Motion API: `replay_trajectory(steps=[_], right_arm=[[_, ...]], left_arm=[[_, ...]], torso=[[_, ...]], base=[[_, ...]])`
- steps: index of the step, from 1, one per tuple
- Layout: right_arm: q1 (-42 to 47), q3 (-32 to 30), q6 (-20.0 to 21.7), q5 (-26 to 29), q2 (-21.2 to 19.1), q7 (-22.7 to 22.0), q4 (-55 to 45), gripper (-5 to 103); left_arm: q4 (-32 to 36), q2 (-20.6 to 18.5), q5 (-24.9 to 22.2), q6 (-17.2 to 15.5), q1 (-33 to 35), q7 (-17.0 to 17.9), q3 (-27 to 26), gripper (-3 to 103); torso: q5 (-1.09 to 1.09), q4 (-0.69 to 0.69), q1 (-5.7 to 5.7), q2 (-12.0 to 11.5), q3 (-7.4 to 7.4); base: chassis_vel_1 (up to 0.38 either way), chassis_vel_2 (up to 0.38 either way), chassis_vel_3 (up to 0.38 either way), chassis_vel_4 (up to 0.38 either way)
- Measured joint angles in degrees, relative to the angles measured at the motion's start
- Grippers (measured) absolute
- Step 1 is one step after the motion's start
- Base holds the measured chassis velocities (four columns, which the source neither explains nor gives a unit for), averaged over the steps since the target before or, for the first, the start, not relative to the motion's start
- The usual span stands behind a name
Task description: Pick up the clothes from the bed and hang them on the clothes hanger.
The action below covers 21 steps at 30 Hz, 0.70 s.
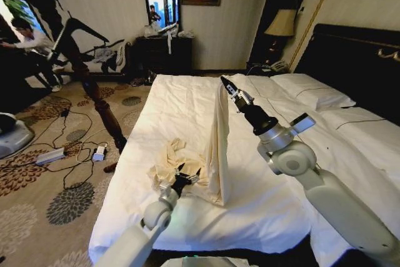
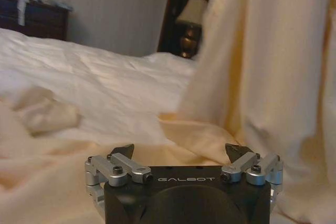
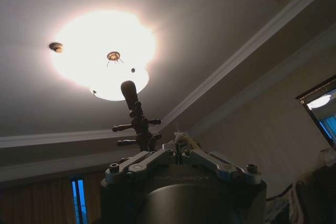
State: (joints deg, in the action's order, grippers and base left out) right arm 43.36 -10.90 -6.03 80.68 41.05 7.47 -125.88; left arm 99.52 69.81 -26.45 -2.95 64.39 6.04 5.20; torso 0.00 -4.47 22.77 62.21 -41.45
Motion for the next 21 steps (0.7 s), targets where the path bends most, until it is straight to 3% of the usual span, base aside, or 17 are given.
replay_trajectory(steps=[16, 21], right_arm=[[0.19, 0.21, 0.00, 0.02, -0.09, -0.08, 0.59, 0], [-0.08, 0.38, 0.00, 0.02, 0.10, -0.14, 0.62, 0]], left_arm=[[-2.48, 4.71, 0.65, -0.31, -1.55, -0.23, 4.22, 97], [-3.89, 5.17, -0.29, -0.60, -1.91, -0.18, 4.21, 78]], torso=[[0.01, 0.01, 0.00, 0.00, 0.00], [0.01, 0.01, 0.00, 0.00, 0.00]], base=[[0.000, 0.000, 0.000, 0.000], [0.000, 0.000, 0.000, 0.000]])
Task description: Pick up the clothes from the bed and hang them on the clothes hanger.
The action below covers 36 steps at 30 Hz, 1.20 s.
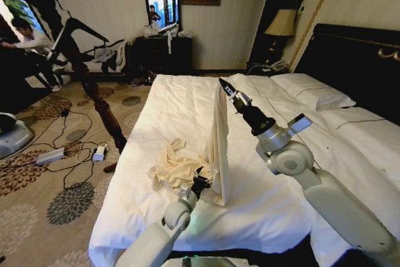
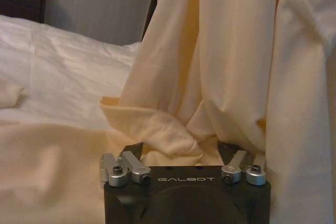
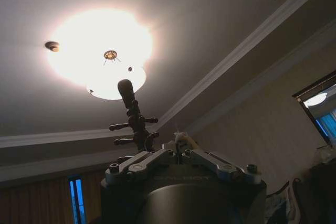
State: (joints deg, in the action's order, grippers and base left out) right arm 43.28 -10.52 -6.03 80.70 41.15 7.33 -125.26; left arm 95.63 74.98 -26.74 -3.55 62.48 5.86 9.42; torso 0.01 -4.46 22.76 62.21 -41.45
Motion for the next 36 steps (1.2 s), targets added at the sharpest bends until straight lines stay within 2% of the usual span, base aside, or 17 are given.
replay_trajectory(steps=[1, 3, 4, 8, 10, 12, 15, 17, 20, 23, 26, 28, 31, 33, 34, 35, 36], right_arm=[[0.00, 0.00, 0.00, 0.00, 0.00, 0.00, 0.00, 0], [0.24, -0.17, 0.00, 0.00, -0.05, -0.02, -0.12, 0], [0.24, -0.17, 0.00, 0.00, -0.05, -0.02, -0.12, 0], [0.98, -0.65, 0.00, 0.00, -0.35, -0.04, -0.43, 0], [1.16, -0.78, 0.00, 0.00, -0.43, -0.04, -0.51, 0], [1.51, -1.04, 0.00, 0.00, -0.62, -0.05, -0.63, 0], [2.46, -1.91, 0.00, -0.01, -1.10, -0.05, -0.96, 0], [2.54, -1.99, 0.00, -0.02, -1.12, -0.05, -0.98, 0], [3.12, -2.57, -0.01, -0.11, -1.21, -0.05, -0.97, 0], [3.34, -2.82, -0.13, -0.16, -1.20, -0.09, -0.76, 0], [3.64, -3.63, -0.47, 0.10, -1.21, -0.67, -0.21, 0], [3.64, -3.84, -0.51, 0.24, -1.23, -0.81, -0.13, 0], [3.42, -5.25, -0.64, 1.41, -1.34, -1.56, 0.62, 0], [3.29, -5.56, -0.66, 1.75, -1.34, -1.98, 0.87, 0], [3.15, -5.96, -0.69, 2.26, -1.33, -2.64, 1.20, 0], [2.92, -7.08, -0.83, 3.39, -1.31, -4.14, 2.17, 0], [2.80, -7.59, -0.91, 3.74, -1.34, -4.70, 2.80, 0]], left_arm=[[-0.12, 0.01, -0.06, 0.00, -0.03, 0.00, 0.00, 78], [-1.03, 0.30, -0.75, -0.02, -0.40, 0.00, -0.28, 68], [-1.03, 0.30, -0.75, -0.02, -0.40, 0.00, -0.28, 68], [-2.00, 1.33, -1.84, -0.19, -1.31, 0.04, -0.72, 46], [-2.08, 1.51, -1.90, -0.20, -1.45, 0.04, -0.76, 46], [-2.09, 1.61, -1.97, -0.21, -1.52, 0.02, -0.80, 35], [-1.50, 1.10, -2.00, -0.23, -1.07, -0.02, -1.14, 19], [-1.35, 0.96, -2.00, -0.23, -0.96, -0.02, -1.22, 19], [0.95, -0.88, -2.03, -0.24, 0.17, -0.04, -2.74, 4], [2.89, -2.20, -2.30, -0.27, 0.76, -0.03, -4.05, 2], [8.72, -6.51, -4.30, -0.83, 1.93, 0.09, -7.82, 0], [9.57, -7.22, -4.70, -0.89, 2.06, 0.11, -8.42, 0], [15.93, -12.57, -8.07, -1.48, 3.08, 0.51, -12.94, 0], [17.12, -13.69, -8.92, -1.65, 3.12, 0.61, -13.85, 0], [18.53, -14.89, -10.07, -1.86, 3.09, 0.64, -14.72, 0], [22.62, -18.22, -13.76, -2.93, 2.29, 0.98, -17.34, 0], [24.61, -19.97, -15.72, -3.49, 1.67, 1.19, -19.03, 0]], torso=[[0.00, 0.00, 0.00, 0.00, 0.00], [-0.01, 0.00, 0.00, 0.00, 0.00], [-0.01, 0.00, 0.00, 0.00, 0.00], [-0.01, 0.00, 0.00, 0.00, 0.00], [-0.01, 0.00, 0.00, 0.00, 0.00], [-0.01, 0.00, 0.00, 0.00, 0.00], [-0.01, -0.01, 0.00, 0.00, 0.00], [-0.01, -0.01, 0.00, 0.00, 0.00], [-0.02, 0.00, 0.00, 0.00, 0.00], [-0.02, 0.00, 0.00, 0.00, 0.00], [-0.01, 0.00, 0.00, 0.00, 0.00], [-0.02, 0.00, 0.00, 0.00, 0.00], [-0.03, 0.01, 0.00, 0.00, 0.00], [-0.03, 0.01, 0.00, 0.00, 0.00], [-0.03, 0.01, 0.00, 0.01, 0.00], [-0.05, 0.00, 0.00, 0.01, 0.00], [-0.05, -0.01, 0.00, 0.01, 0.00]], base=[[0.000, 0.000, 0.000, 0.000], [0.000, 0.000, 0.000, 0.000], [0.000, 0.000, 0.000, 0.000], [0.000, 0.000, 0.000, 0.000], [0.000, 0.000, 0.000, 0.000], [0.000, 0.000, 0.000, 0.000], [0.000, 0.000, 0.000, 0.000], [0.000, 0.000, 0.000, 0.000], [0.000, 0.000, 0.000, 0.000], [0.000, 0.000, 0.000, 0.000], [0.000, 0.000, 0.000, 0.000], [0.000, 0.000, 0.000, 0.000], [0.000, 0.000, 0.000, 0.000], [0.000, 0.000, 0.000, 0.000], [0.000, 0.000, 0.000, 0.000], [0.000, 0.000, 0.000, 0.000], [0.000, 0.000, 0.000, 0.000]])
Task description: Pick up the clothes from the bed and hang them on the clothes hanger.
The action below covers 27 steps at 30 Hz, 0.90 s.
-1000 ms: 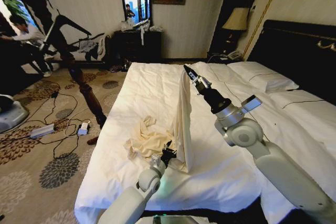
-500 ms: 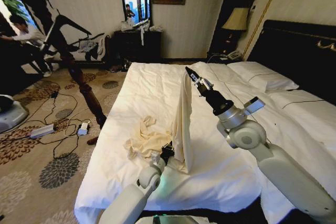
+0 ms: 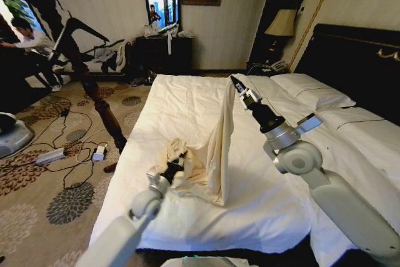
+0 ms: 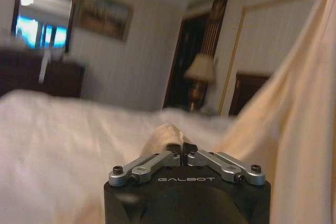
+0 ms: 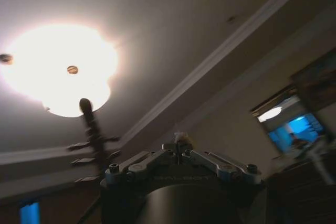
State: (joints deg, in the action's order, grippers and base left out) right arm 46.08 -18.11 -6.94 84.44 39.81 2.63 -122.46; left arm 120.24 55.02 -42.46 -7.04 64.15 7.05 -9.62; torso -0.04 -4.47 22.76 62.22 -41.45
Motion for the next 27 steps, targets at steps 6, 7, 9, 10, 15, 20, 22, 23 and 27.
replay_trajectory(steps=[6, 7, 9, 10, 15, 20, 22, 23, 27], right_arm=[[0.26, -3.13, -0.02, 1.16, -1.02, -0.96, 2.03, 0], [0.76, -3.95, 0.13, 1.21, -1.53, -0.79, 2.08, 0], [1.80, -5.28, 0.53, 1.21, -2.62, 0.30, 1.75, 0], [1.94, -5.67, 0.67, 1.18, -3.05, 0.92, 1.41, 0], [-0.09, -7.30, 1.15, 1.47, -4.79, 4.66, -1.91, 0], [-5.64, -11.96, 2.33, 6.39, -7.33, 5.82, -5.43, 0], [-6.29, -12.97, 2.57, 7.67, -7.92, 5.34, -5.90, 0], [-6.13, -13.81, 2.87, 8.49, -8.78, 4.74, -6.56, 0], [0.00, -14.53, 3.54, 4.64, -10.89, 3.07, -8.19, 0]], left_arm=[[9.30, -10.74, -12.78, -2.12, -4.70, 1.68, -12.61, 0], [10.47, -13.41, -16.02, -2.29, -5.57, 2.01, -15.99, 0], [11.76, -17.92, -21.87, -2.48, -6.80, 1.86, -22.66, 0], [11.84, -19.81, -23.94, -2.48, -7.49, 1.59, -25.48, 0], [10.89, -25.91, -30.83, -2.46, -13.16, 0.42, -32.73, 0], [7.28, -29.68, -35.69, -2.48, -23.60, 0.06, -34.10, 0], [6.93, -29.93, -36.11, -2.53, -24.58, 0.06, -34.12, 0], [7.00, -29.83, -36.06, -2.58, -24.64, 0.06, -34.05, 0], [8.94, -26.28, -31.23, -2.76, -19.90, 0.07, -29.36, 0]], torso=[[0.04, 0.00, 0.01, 0.00, 0.00], [0.04, 0.00, 0.01, 0.00, 0.00], [0.02, 0.00, 0.00, 0.00, 0.00], [0.03, 0.00, 0.00, 0.00, 0.00], [0.02, 0.02, 0.01, 0.00, 0.00], [0.03, 0.00, 0.00, 0.00, 0.00], [0.04, 0.01, 0.00, 0.00, 0.01], [0.04, 0.01, 0.00, 0.00, 0.00], [0.00, 0.02, -0.01, 0.00, 0.01]], base=[[0.000, 0.000, 0.000, 0.000], [0.000, 0.000, 0.000, 0.000], [0.000, 0.000, 0.000, 0.000], [0.000, 0.000, 0.000, 0.000], [0.000, 0.000, 0.000, 0.000], [0.000, 0.000, 0.000, 0.000], [0.000, 0.000, 0.000, 0.000], [0.000, 0.000, 0.000, 0.000], [0.000, 0.000, 0.000, 0.000]])
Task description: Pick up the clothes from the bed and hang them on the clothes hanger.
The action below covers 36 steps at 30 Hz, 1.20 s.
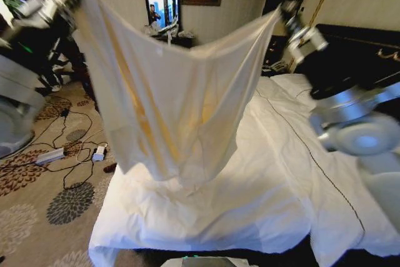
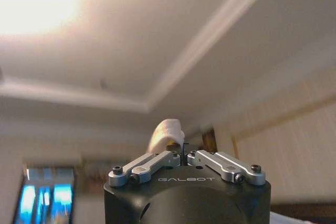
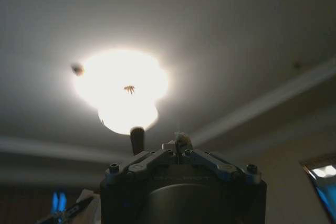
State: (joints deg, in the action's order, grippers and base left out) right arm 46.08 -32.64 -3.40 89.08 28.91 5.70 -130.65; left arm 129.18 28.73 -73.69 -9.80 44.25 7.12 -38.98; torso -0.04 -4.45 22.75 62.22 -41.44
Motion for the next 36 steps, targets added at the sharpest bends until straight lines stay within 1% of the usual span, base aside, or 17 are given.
replay_trajectory(steps=[1, 2, 3, 5, 9, 17, 22, 23, 24, 25, 26, 27, 29, 31, 32, 33, 36], right_arm=[[3.94, 0.33, 0.37, -3.19, -0.48, -1.10, -0.37, 0], [7.22, 1.28, 0.93, -6.09, -0.59, -2.40, -0.60, 0], [7.22, 1.28, 0.93, -6.09, -0.59, -2.40, -0.60, 0], [10.83, 3.02, 1.75, -9.65, -0.22, -4.09, -0.66, 0], [12.46, 4.12, 2.17, -10.91, 0.70, -4.93, -0.58, 0], [13.20, 3.29, 2.19, -10.41, 1.02, -5.27, -1.00, 0], [15.43, 2.26, 3.39, -11.12, 0.89, -6.30, -1.71, 0], [16.03, 2.37, 4.19, -11.62, 0.88, -7.45, -1.84, 0], [16.32, 2.90, 4.79, -11.87, 0.88, -8.52, -1.91, 0], [16.27, 3.18, 4.89, -11.80, 0.89, -8.81, -1.94, 0], [15.77, 3.47, 4.92, -11.25, 0.97, -9.05, -1.98, 0], [15.77, 3.47, 4.92, -11.25, 0.97, -9.05, -1.98, 0], [13.93, 3.58, 4.88, -9.49, 1.19, -9.48, -1.95, 0], [12.19, 3.57, 4.76, -8.06, 1.45, -10.17, -1.46, 0], [12.19, 3.57, 4.76, -8.06, 1.45, -10.17, -1.46, 0], [11.67, 3.55, 4.70, -7.79, 1.56, -10.39, -1.17, 0], [11.46, 2.96, 4.46, -7.52, 1.78, -10.73, -0.78, 0]], left_arm=[[0.16, 2.21, 3.27, -0.06, 2.64, 0.09, 2.41, 0], [0.13, 4.19, 6.52, -0.19, 5.06, 0.05, 4.21, 0], [0.13, 4.19, 6.52, -0.19, 5.06, 0.05, 4.21, 0], [-0.59, 6.63, 10.66, -0.33, 7.83, -0.28, 6.31, 0], [-2.42, 8.13, 12.72, -0.45, 9.22, -0.41, 7.84, 0], [-3.24, 8.61, 12.83, -0.49, 9.91, -0.14, 8.17, 0], [-4.28, 9.33, 12.47, -1.60, 11.82, 1.72, 8.84, 0], [-5.02, 9.73, 12.05, -3.46, 13.08, 3.32, 9.81, -2], [-5.51, 10.15, 11.41, -6.81, 14.56, 5.30, 10.73, 7], [-5.55, 10.32, 11.06, -8.85, 15.41, 6.14, 11.06, 7], [-5.22, 10.47, 10.21, -12.53, 16.77, 6.94, 11.16, 13], [-5.22, 10.47, 10.21, -12.53, 16.77, 6.94, 11.16, 13], [-3.66, 10.33, 8.60, -21.86, 19.13, 8.39, 10.69, 24], [-1.69, 9.55, 7.05, -29.30, 21.91, 8.75, 9.25, 34], [-1.69, 9.55, 7.05, -29.30, 21.91, 8.75, 9.25, 34], [-0.91, 9.30, 5.59, -31.26, 22.79, 8.77, 8.50, 34], [0.19, 7.91, 1.57, -33.15, 23.76, 8.73, 6.56, 51]], torso=[[-0.01, -0.06, 0.00, 0.00, 0.00], [0.02, -0.07, 0.01, -0.01, -0.01], [0.02, -0.07, 0.01, -0.01, -0.01], [0.05, 0.00, 0.02, -0.02, -0.02], [0.04, 0.00, 0.01, -0.01, -0.01], [0.05, -0.01, 0.02, -0.01, -0.01], [0.05, -0.01, 0.01, -0.01, 0.00], [0.05, -0.03, 0.01, -0.01, 0.00], [0.03, -0.03, 0.01, -0.01, 0.00], [0.02, -0.02, 0.02, -0.01, -0.01], [0.03, -0.01, 0.01, -0.01, -0.01], [0.03, -0.01, 0.01, -0.01, -0.01], [0.02, -0.01, 0.01, -0.01, 0.00], [0.04, 0.00, 0.01, -0.01, 0.00], [0.04, 0.00, 0.01, -0.01, 0.00], [0.03, 0.02, 0.01, -0.01, 0.00], [0.05, 0.00, 0.01, -0.01, 0.00]], base=[[0.000, 0.000, 0.000, 0.000], [0.000, 0.000, 0.000, 0.000], [0.000, 0.000, 0.000, 0.000], [0.000, 0.000, 0.000, 0.000], [0.000, 0.000, 0.000, 0.000], [0.000, 0.000, 0.000, 0.000], [0.000, 0.000, 0.000, 0.000], [0.000, 0.000, 0.000, 0.000], [0.000, 0.000, 0.000, 0.000], [0.000, 0.000, 0.000, 0.000], [0.000, 0.000, 0.000, 0.000], [0.000, 0.000, 0.000, 0.000], [0.000, 0.000, 0.000, 0.000], [0.000, 0.000, 0.000, 0.000], [0.000, 0.000, 0.000, 0.000], [0.000, 0.000, 0.000, 0.000], [0.000, 0.000, 0.000, 0.000]])
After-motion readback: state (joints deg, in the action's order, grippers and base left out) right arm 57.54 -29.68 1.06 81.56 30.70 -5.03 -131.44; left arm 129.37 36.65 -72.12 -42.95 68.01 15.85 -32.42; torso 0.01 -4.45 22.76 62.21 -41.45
